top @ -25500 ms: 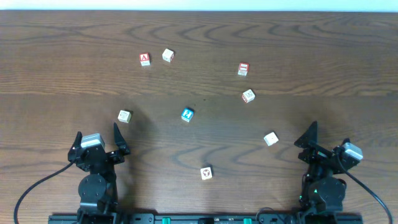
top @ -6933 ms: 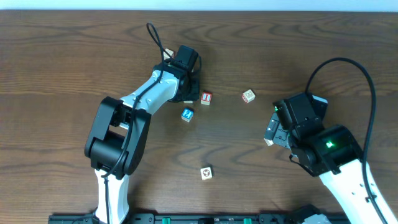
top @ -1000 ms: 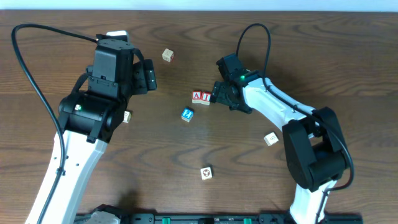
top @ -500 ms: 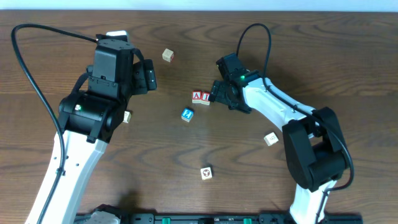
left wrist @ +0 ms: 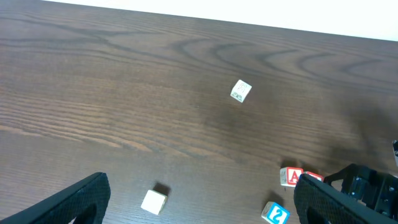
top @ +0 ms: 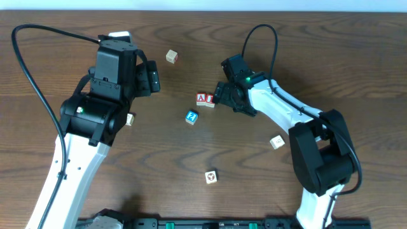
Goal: Spell out Ai2
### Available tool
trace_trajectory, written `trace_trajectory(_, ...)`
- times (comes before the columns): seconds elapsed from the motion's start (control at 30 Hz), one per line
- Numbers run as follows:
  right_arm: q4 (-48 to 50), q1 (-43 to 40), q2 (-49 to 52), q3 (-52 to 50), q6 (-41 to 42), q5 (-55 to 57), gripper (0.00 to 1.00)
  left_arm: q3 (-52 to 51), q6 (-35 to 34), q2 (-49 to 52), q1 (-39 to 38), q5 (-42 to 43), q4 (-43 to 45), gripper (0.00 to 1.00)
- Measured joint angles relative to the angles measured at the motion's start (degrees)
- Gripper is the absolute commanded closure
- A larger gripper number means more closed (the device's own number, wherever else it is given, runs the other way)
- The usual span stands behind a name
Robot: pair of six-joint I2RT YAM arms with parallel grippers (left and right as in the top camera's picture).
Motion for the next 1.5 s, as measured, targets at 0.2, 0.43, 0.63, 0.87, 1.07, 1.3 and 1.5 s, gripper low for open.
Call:
trace_trajectory(0.2,0.42,0.00,0.00,0.00,0.20,-0.02,0.01,0.00,0.00,0.00,0.00,0.00,0.00,0.04)
trace_trajectory(0.43,1.09,0.00,0.00,0.00,0.42,-0.81,0.01,0.00,0.00,0.00,0.00,0.00,0.00,0.04)
trace_trajectory(0.63,1.40,0.00,0.00,0.00,0.42,-1.29,0.01,0.00,0.00,0.00,0.00,0.00,0.00,0.04)
trace_trajectory(0.87,0.44,-0.17,0.00,0.02,0.42,4.11,0.01,0.00,0.00,0.00,0.00,-0.07,0.00,0.04)
trace_trajectory(1.07,-7.74,-3.72,-2.97,1.73,0.31,11.96,0.01,0.00,0.87,-0.02,0.00,0.09,-2.49,0.05)
trace_trajectory(1.3,-13.62,-8.70,-23.52,2.08,-2.21,16.00,0.01,-0.35,5.53,-1.38,0.11,3.74,-10.86,0.05)
trace_trajectory(1.5,-25.05,-8.96,-32.48,2.67,-4.61,16.50,0.01,-5.73,13.90,-2.01,0.09,9.27,-11.34,0.05)
